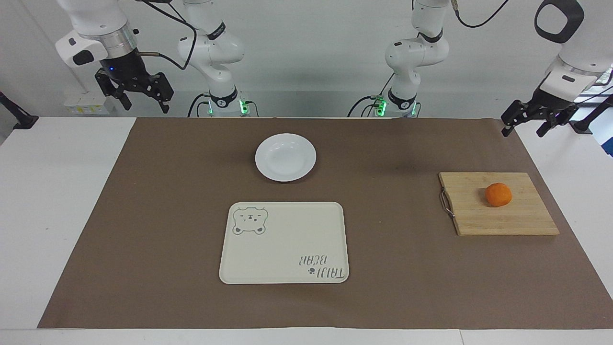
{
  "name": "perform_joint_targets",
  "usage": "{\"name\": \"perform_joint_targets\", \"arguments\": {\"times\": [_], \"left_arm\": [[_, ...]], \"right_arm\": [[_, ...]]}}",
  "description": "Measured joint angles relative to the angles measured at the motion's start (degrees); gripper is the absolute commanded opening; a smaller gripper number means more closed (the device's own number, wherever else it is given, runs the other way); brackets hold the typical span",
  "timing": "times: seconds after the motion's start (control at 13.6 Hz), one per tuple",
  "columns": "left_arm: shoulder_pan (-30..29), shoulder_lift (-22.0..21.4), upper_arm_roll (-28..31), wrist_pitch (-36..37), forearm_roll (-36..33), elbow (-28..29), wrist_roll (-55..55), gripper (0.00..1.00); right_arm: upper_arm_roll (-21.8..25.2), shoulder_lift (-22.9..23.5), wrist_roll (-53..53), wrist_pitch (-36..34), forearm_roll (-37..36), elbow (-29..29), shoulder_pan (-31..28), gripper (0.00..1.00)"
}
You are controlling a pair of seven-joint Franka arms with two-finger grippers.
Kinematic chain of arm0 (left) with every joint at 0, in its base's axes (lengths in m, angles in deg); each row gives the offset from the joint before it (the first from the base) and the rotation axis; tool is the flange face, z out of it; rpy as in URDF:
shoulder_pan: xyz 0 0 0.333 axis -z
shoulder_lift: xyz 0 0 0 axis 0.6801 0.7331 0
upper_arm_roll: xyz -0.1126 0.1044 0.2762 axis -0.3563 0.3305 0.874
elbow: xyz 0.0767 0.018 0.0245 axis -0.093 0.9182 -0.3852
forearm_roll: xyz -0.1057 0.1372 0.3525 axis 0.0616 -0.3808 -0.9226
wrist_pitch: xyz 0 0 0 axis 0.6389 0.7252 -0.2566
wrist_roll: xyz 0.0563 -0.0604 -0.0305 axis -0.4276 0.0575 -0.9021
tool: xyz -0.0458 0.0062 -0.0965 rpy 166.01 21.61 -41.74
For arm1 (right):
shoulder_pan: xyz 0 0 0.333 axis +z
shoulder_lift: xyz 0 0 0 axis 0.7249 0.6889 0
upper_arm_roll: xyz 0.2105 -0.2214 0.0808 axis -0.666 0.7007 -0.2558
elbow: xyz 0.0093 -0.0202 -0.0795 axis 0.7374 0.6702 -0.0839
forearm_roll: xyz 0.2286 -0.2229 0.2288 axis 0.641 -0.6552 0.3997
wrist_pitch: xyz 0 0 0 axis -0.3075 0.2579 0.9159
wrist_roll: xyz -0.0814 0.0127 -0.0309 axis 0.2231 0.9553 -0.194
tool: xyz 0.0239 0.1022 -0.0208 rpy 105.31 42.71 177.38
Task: Place orange and plate with both arms
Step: 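Reach the left gripper down and grasp the orange on the board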
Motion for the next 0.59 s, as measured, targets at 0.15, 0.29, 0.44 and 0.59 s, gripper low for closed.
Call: {"name": "perform_joint_targets", "arguments": {"times": [0.15, 0.29, 0.44, 0.59], "left_arm": [[-1.88, 0.23, 0.02, -6.87, 0.0, 5.43, 2.55, 1.0], [-3.22, 0.67, 0.04, -9.95, 0.0, 8.36, 4.69, 1.0], [-3.75, 1.61, 0.02, -11.55, 0.0, 9.36, 5.29, 1.0], [-3.99, 2.58, 0.04, -13.96, 0.0, 10.48, 5.3, 1.0]], "right_arm": [[0.02, -0.08, 0.0, -0.01, 0.0, 0.01, -0.02, 1.0], [0.02, -0.14, 0.0, -0.03, 0.0, 0.03, -0.02, 1.0], [0.02, -0.16, 0.0, -0.03, 0.0, 0.03, -0.02, 1.0], [0.02, -0.16, 0.0, -0.02, 0.0, 0.03, -0.03, 1.0]]}}
